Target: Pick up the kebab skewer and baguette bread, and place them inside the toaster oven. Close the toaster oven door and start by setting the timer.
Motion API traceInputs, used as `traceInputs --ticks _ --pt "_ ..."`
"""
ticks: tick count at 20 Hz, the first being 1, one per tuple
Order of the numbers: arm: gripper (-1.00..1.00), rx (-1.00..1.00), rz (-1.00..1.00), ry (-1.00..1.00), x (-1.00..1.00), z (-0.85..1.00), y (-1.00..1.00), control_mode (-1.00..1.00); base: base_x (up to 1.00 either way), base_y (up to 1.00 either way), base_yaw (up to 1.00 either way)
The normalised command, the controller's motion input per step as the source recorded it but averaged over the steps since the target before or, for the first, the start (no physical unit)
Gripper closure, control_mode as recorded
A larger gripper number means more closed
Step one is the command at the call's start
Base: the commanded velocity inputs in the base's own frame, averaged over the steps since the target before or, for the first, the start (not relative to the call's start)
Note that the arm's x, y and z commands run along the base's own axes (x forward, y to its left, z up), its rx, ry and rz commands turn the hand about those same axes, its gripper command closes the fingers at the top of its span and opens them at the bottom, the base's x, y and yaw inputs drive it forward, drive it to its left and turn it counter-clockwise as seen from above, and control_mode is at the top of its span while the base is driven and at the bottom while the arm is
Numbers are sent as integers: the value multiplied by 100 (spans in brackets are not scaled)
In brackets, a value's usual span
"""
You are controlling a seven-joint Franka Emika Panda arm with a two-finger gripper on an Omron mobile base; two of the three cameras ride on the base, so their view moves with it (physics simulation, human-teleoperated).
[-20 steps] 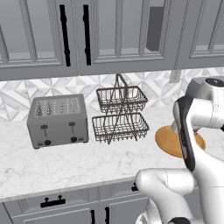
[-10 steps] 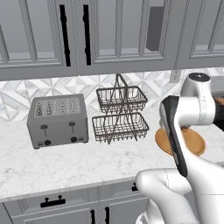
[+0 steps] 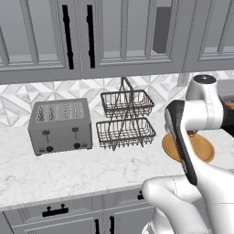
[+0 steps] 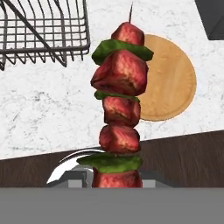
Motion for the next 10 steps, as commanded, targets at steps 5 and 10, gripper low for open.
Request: traceInputs --ticks 5,10 --pt "100 0 0 0 0 0 -2 100 -21 -30 0" --pt "100 0 0 0 0 0 0 100 -23 -84 0"
